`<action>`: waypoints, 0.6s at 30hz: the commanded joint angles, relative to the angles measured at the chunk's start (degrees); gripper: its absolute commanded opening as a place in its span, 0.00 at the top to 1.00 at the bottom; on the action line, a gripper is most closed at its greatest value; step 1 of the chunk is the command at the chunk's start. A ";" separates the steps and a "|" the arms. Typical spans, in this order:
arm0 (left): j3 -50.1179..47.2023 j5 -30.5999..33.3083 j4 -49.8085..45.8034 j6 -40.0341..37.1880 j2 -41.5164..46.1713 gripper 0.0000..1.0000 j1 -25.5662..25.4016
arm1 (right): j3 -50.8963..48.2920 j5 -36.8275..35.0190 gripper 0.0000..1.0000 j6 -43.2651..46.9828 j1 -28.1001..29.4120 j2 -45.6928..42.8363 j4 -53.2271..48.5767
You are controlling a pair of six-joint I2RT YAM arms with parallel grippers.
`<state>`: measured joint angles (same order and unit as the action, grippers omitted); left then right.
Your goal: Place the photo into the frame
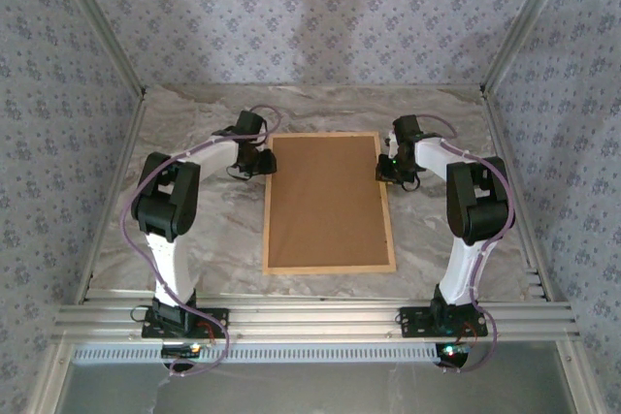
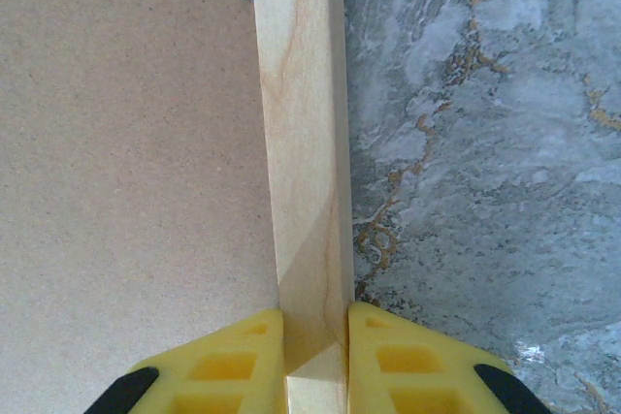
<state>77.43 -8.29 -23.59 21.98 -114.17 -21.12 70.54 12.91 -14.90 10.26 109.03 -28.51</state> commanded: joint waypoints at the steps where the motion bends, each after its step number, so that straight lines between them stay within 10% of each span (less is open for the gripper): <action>1: -1.25 0.73 -3.07 -1.67 -3.70 0.71 -1.41 | 0.03 -1.39 0.81 0.96 0.11 2.68 -0.41; 18: -0.22 2.28 -5.49 -2.45 -6.48 0.64 -2.69 | -0.05 -1.50 0.81 1.01 0.38 2.44 -0.52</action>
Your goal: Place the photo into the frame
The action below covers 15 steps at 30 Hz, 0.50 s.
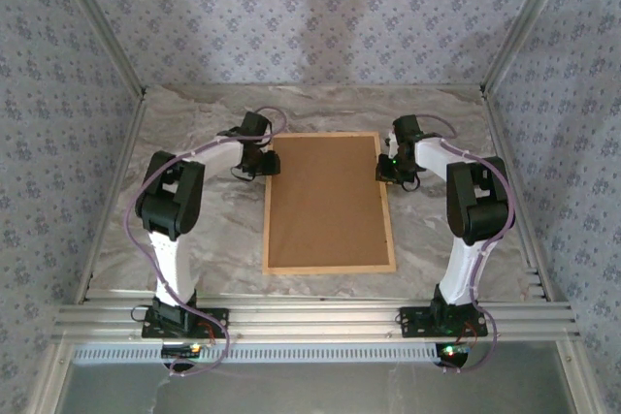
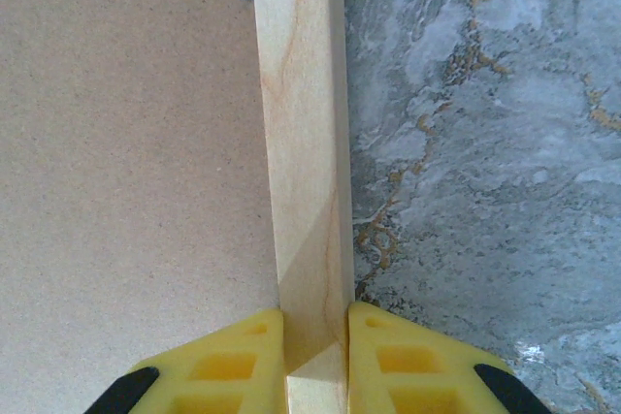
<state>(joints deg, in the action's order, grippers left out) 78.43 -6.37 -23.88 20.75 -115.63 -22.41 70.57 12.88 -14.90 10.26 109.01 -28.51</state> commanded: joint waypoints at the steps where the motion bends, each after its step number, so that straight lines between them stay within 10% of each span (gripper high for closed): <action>1: -0.80 0.49 -5.43 -1.16 -4.96 0.63 -1.40 | -0.08 -1.46 0.81 1.03 0.35 2.44 -0.53; 15: 3.40 2.42 -5.45 -0.60 4.27 0.41 0.78 | -0.34 -1.20 0.81 1.10 0.23 2.26 -0.58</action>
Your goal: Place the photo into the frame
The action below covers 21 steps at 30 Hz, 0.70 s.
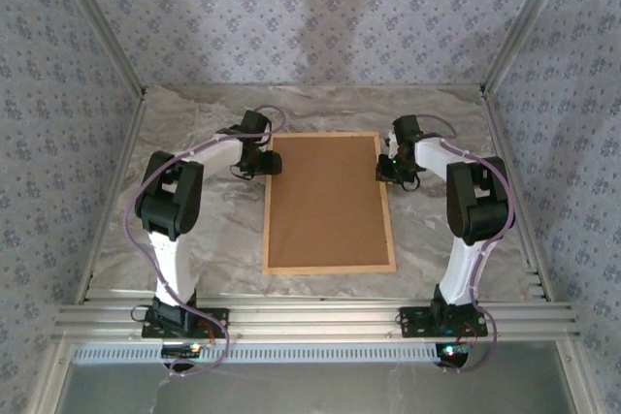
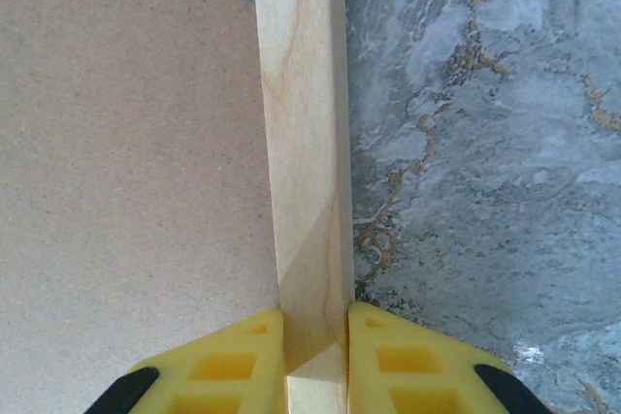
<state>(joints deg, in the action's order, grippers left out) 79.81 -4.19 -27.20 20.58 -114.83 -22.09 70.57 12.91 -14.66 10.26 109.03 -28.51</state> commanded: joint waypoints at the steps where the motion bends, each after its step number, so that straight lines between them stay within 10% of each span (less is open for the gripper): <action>1: 2.15 0.33 -2.37 -0.49 3.55 0.41 0.47 | -0.34 -1.13 0.81 0.86 0.21 2.25 -0.58; 21: 3.95 1.40 -5.42 -2.38 -0.80 0.61 0.31 | -0.34 -0.99 0.81 0.95 0.02 2.32 -0.41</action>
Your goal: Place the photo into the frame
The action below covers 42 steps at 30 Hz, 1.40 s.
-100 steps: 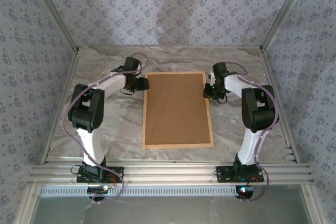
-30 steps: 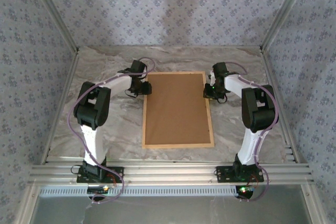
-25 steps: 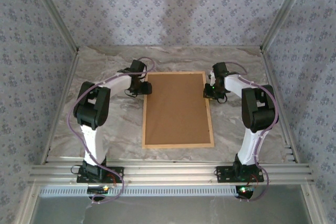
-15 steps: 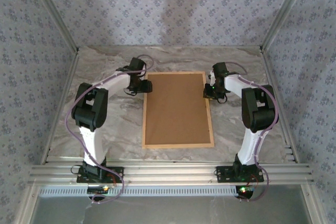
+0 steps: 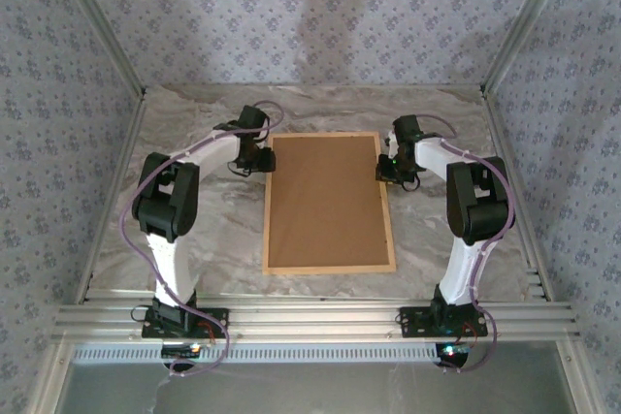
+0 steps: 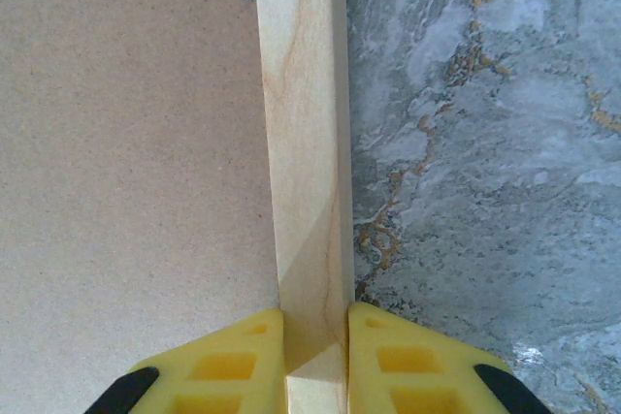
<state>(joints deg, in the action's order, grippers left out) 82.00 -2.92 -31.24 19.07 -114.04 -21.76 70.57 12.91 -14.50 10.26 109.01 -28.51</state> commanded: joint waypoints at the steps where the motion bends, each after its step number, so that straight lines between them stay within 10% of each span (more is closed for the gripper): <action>1: 1.90 0.11 -1.38 -0.85 -1.86 0.61 0.05 | -0.27 -0.98 0.81 0.80 0.09 2.35 -0.40; 42: 7.05 2.29 -10.54 -4.64 -13.09 0.46 -3.73 | -0.43 -1.04 0.81 0.97 0.27 2.21 -0.60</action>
<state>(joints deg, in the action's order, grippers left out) 90.52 0.05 -38.94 15.77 -121.01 -23.29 70.57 12.91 -14.48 10.26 109.01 -28.49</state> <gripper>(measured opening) 0.533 0.190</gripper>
